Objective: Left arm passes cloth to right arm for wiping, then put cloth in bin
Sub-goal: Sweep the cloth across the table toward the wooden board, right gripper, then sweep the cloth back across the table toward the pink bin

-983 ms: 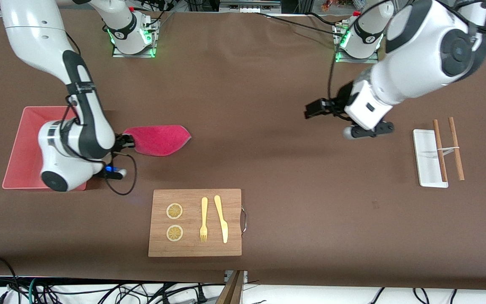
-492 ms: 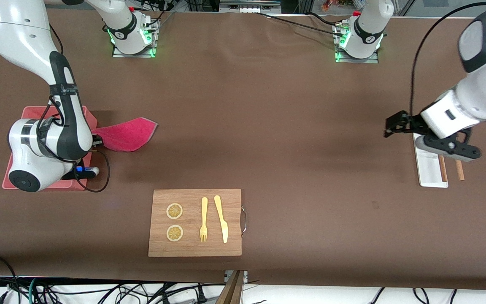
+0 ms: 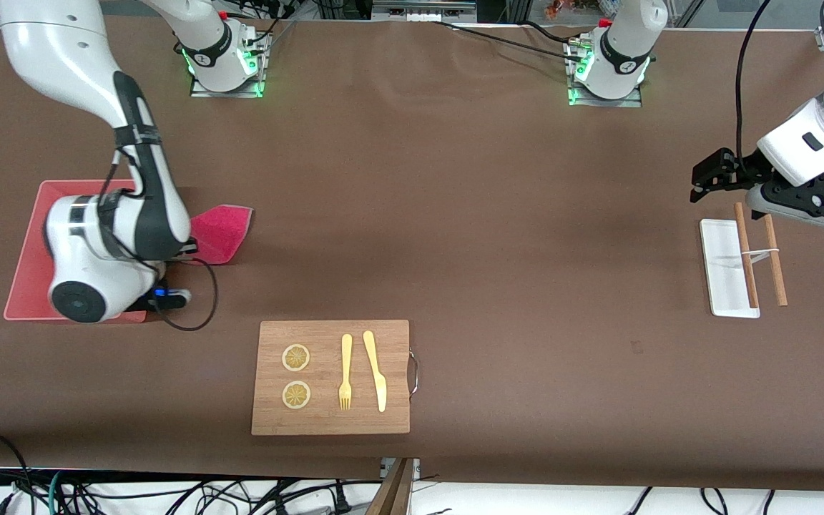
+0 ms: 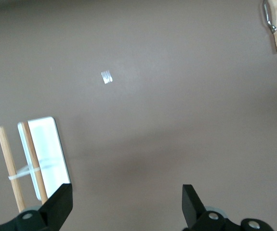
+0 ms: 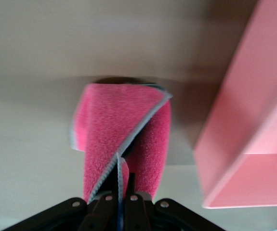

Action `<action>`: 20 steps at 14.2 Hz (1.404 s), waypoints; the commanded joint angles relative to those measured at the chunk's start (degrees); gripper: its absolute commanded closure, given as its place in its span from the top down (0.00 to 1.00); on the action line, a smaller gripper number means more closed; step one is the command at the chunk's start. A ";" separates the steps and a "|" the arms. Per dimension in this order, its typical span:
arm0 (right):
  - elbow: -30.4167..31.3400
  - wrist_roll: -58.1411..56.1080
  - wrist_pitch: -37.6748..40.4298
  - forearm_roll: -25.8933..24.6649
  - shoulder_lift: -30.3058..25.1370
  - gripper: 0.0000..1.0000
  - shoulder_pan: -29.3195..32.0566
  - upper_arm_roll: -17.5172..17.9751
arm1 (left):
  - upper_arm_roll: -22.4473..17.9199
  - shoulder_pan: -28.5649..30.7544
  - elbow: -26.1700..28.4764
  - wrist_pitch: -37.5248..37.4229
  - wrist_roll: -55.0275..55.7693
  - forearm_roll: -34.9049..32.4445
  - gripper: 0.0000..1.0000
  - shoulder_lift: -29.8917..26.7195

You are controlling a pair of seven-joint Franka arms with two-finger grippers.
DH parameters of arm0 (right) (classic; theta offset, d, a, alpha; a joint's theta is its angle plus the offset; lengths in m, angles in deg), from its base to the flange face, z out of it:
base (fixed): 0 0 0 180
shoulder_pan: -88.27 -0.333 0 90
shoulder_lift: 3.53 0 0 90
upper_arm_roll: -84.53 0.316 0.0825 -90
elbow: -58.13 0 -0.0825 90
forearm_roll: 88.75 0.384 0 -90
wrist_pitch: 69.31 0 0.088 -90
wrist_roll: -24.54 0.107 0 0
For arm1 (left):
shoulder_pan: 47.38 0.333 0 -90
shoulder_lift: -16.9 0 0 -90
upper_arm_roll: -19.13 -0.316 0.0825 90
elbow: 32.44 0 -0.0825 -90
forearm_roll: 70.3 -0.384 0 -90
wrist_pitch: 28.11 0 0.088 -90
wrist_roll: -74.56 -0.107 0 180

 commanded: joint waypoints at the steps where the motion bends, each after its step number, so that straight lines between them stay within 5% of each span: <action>1: -0.61 6.00 -2.72 3.88 0.67 0.00 -2.42 -0.04 | 3.04 -0.40 0.37 -2.46 6.63 -0.89 1.00 -1.70; 8: -0.44 22.51 -12.21 12.06 3.65 0.00 -12.44 0.04 | 3.40 0.13 -1.29 -1.76 6.82 -5.63 1.00 -0.38; 13: -1.75 33.77 -18.37 20.04 4.54 0.00 -17.98 0.04 | 3.49 0.30 -1.74 -3.42 6.13 -3.09 1.00 -1.00; 20: -5.62 30.12 -13.21 23.76 3.92 0.00 -13.17 -0.22 | 3.58 0.30 -1.74 -3.87 6.21 -2.91 1.00 -1.09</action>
